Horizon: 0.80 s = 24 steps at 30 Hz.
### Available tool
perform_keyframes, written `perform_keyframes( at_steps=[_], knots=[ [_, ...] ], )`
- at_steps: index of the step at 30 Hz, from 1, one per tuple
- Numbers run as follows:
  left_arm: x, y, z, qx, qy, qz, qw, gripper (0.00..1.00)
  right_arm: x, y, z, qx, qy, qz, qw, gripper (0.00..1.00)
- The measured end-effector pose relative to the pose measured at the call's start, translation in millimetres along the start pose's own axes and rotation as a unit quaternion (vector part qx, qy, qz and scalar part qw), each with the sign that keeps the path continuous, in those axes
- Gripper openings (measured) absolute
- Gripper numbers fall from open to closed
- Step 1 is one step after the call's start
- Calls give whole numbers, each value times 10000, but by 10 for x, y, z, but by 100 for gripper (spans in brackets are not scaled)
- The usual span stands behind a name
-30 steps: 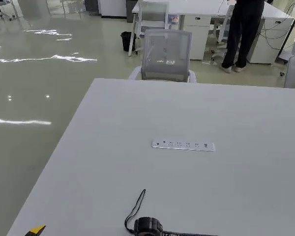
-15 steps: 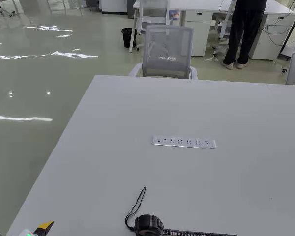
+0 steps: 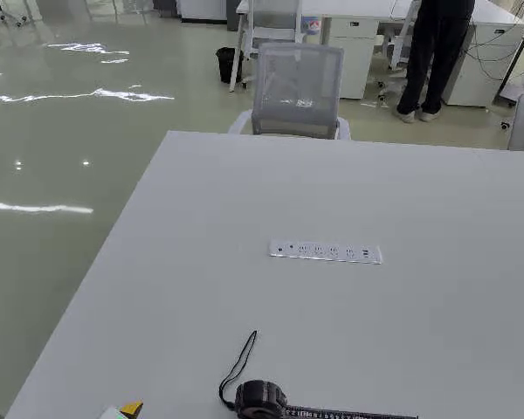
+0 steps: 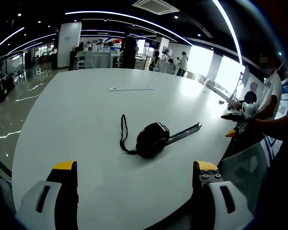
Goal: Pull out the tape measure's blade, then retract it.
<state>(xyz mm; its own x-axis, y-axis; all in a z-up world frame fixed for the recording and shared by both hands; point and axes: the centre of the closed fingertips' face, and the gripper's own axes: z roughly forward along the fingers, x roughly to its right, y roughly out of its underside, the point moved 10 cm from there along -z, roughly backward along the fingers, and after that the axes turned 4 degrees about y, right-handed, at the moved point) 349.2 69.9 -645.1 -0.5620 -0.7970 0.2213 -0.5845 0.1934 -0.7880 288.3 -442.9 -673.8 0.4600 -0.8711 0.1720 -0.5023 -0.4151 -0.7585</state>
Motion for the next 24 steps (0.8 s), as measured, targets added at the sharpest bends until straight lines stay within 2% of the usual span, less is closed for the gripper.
perform_keyframes(
  at_steps=[3, 9, 14, 19, 24],
  knots=[
    [66, -5, 52, 20, -55, 181, 9998, 99, 20, -36, 38, -9, -20, -53, 10000, 84],
    [152, -52, 186, 18, -124, 74, 9999, 99, 46, -90, 150, -40, -161, -272, 9995, 77],
    [249, -91, 295, 78, -221, 226, 9995, 99, 46, -179, 240, -85, -362, -619, 9974, 71],
    [326, -124, 433, 131, -204, 204, 9995, 99, 117, -244, 344, -100, -422, -705, 9966, 71],
    [384, -141, 570, 200, -294, 198, 9992, 99, 139, -326, 439, -96, -513, -779, 9956, 71]
  ],
)
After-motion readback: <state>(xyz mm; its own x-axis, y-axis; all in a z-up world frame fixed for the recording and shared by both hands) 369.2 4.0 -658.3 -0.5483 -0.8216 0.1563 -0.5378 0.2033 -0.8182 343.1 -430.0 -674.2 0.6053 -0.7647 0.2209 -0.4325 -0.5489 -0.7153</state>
